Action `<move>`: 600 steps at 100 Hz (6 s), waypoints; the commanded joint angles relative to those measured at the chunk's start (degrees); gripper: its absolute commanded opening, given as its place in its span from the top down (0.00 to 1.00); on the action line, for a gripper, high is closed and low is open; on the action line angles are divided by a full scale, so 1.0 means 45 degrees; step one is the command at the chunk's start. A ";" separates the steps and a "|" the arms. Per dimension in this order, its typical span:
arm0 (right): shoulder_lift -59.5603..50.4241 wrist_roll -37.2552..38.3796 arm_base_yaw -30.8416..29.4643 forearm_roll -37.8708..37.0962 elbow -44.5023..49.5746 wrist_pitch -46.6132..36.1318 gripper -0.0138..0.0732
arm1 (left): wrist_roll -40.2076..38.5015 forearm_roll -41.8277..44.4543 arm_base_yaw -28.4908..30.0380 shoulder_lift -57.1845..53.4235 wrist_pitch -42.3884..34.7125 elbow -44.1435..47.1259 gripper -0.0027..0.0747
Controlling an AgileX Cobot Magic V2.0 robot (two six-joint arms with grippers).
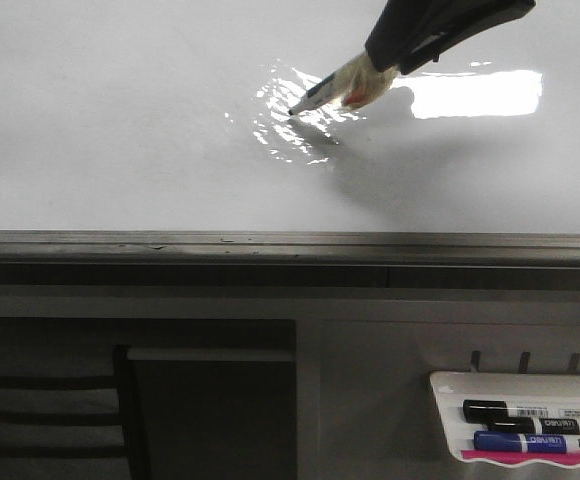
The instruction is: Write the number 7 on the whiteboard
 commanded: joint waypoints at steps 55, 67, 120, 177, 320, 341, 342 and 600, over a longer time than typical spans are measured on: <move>-0.1058 0.0803 -0.2164 -0.1628 -0.0441 0.1310 0.89 | -0.0124 -0.0544 0.0041 -0.0121 -0.0842 -0.0332 0.61; -0.1058 0.0803 -0.2140 -0.1572 -0.0441 0.1314 0.89 | -0.0124 -0.0544 0.0041 -0.0121 -0.0842 -0.0332 0.61; -0.0677 0.0504 -0.0992 -0.1160 -0.0322 0.2998 0.89 | 0.0174 -0.0574 0.0041 -0.0121 -0.0565 -0.0362 0.61; -0.2231 -0.9565 -0.0992 0.2427 -0.1961 0.8387 0.89 | 0.4658 -0.0738 -0.5172 0.2673 0.0829 -0.2571 0.61; -0.1810 -0.9976 -0.0992 0.2873 -0.1885 0.8586 0.89 | 0.5141 -0.0677 -0.7693 0.6745 0.0349 -0.5521 0.69; -0.1810 -0.9976 -0.0992 0.2904 -0.1885 0.8639 0.89 | 0.5141 -0.0677 -0.7693 0.6745 0.0349 -0.5521 0.90; -0.1810 -0.9976 -0.0992 0.2904 -0.1885 0.8639 0.89 | 0.5141 -0.0677 -0.7693 0.6745 0.0349 -0.5521 0.91; -0.4080 -0.1041 -0.0992 -0.0244 -0.3570 0.8419 0.51 | -0.2684 0.1358 0.0261 0.4719 -0.5378 -0.0444 0.49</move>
